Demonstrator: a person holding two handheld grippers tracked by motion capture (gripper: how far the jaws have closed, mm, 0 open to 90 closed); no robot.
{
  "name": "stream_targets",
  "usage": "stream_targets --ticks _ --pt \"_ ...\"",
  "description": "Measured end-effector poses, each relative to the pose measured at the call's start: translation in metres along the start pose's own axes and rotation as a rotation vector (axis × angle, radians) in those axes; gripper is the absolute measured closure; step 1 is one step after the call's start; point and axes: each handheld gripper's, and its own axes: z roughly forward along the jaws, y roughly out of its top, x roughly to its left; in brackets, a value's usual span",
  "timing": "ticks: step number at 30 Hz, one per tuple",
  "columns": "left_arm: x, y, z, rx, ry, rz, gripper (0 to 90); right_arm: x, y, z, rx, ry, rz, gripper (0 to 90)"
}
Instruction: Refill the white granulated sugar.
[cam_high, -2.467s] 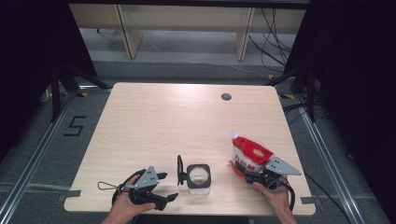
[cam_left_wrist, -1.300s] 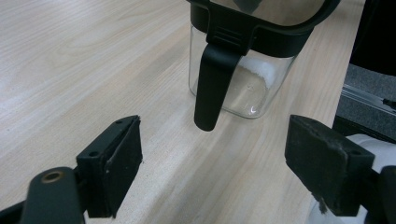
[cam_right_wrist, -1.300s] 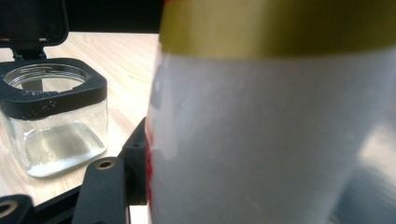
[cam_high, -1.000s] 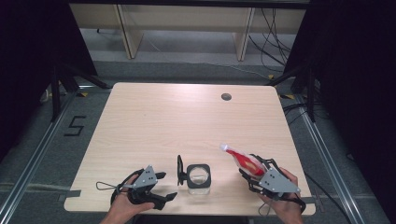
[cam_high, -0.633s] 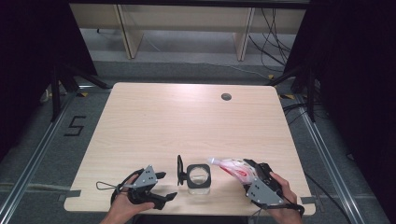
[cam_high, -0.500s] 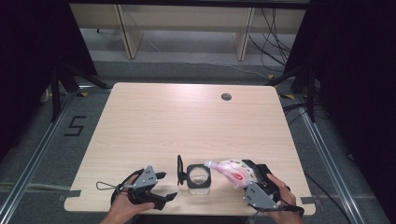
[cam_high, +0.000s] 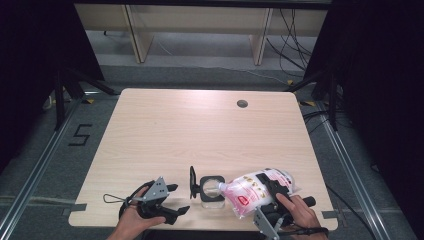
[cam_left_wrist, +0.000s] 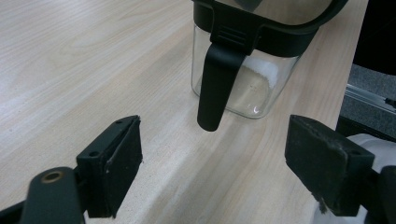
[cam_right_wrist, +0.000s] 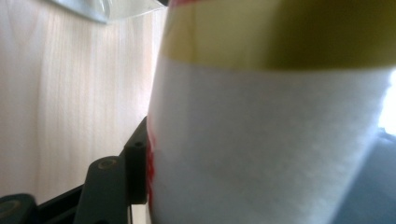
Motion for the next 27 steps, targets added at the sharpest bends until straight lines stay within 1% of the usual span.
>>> stream_targets --ticks 1,2,3,4,5,6,7,8,9,10,11,12,13,14,15,17,18,19,20,21,22,27 --pt "0.001 0.000 -0.001 0.010 0.002 0.007 18.7 0.001 0.003 0.000 0.016 -0.010 -0.033 41.1" --pt "0.001 0.000 -0.001 0.008 0.002 0.005 18.7 0.005 0.004 -0.001 0.037 -0.001 -0.012 41.1" --pt "0.001 0.000 0.000 0.009 -0.002 0.009 18.7 0.002 0.006 0.000 0.027 -0.015 -0.087 41.2" --pt "0.000 0.000 0.000 0.002 -0.003 0.000 18.7 0.003 0.007 -0.001 0.035 -0.009 -0.074 41.3" --pt "0.001 0.000 0.000 0.007 -0.002 0.005 18.7 0.002 0.008 0.000 0.024 -0.014 -0.096 41.4" --pt "-0.001 0.000 0.001 0.002 -0.002 -0.017 18.7 0.002 0.008 0.000 0.026 -0.015 -0.100 41.4" --pt "-0.001 0.000 0.001 0.002 -0.002 -0.013 18.7 0.003 0.009 0.000 0.043 -0.009 -0.106 41.5" --pt "-0.001 -0.001 0.001 -0.003 -0.004 -0.013 18.7 0.007 0.009 0.000 0.057 -0.007 -0.071 41.5" --pt "-0.001 -0.001 0.002 -0.008 -0.001 -0.014 18.7 0.007 0.009 -0.001 0.069 -0.010 -0.089 41.5" --pt "-0.001 -0.001 0.001 0.002 0.002 -0.018 18.7 0.004 0.010 0.000 0.056 -0.021 -0.138 41.5" --pt "0.000 -0.001 0.001 0.008 0.007 -0.016 18.7 0.002 0.011 -0.001 0.056 -0.027 -0.170 41.5" --pt "0.000 -0.001 0.001 0.007 0.005 -0.018 18.7 0.003 0.011 -0.001 0.061 -0.023 -0.155 41.6" --pt "0.000 -0.001 0.001 0.006 0.005 -0.018 18.7 0.002 0.012 0.000 0.047 -0.031 -0.169 41.6" --pt "0.000 0.000 0.000 0.011 -0.001 -0.015 18.7 0.002 0.012 -0.001 0.047 -0.031 -0.173 41.6" --pt "0.000 -0.001 0.000 0.008 0.004 -0.014 18.7 0.001 0.013 -0.001 0.056 -0.026 -0.175 41.6" --pt "0.000 0.000 0.000 0.000 0.000 -0.011 18.7 0.001 0.014 -0.001 0.058 -0.027 -0.186 41.6" --pt "0.001 0.000 0.000 0.004 0.001 0.009 18.7 0.002 0.014 0.000 0.061 -0.020 -0.183 41.6" --pt "0.000 0.000 -0.001 0.003 0.008 0.001 18.7 0.002 0.014 0.000 0.059 -0.024 -0.183 41.6" --pt "0.001 0.000 -0.001 0.010 0.007 0.014 18.7 0.003 0.013 0.001 0.044 -0.020 -0.177 41.6" --pt "0.001 0.000 -0.001 0.002 -0.001 0.009 18.7 0.004 0.013 0.001 0.050 -0.009 -0.166 41.6" --pt "0.001 0.000 -0.001 0.005 0.001 0.010 18.7 0.005 0.012 0.002 0.046 -0.007 -0.147 41.7" --pt "0.000 0.000 0.000 0.004 -0.004 0.000 18.7 0.006 0.011 0.002 0.054 0.000 -0.142 41.7"
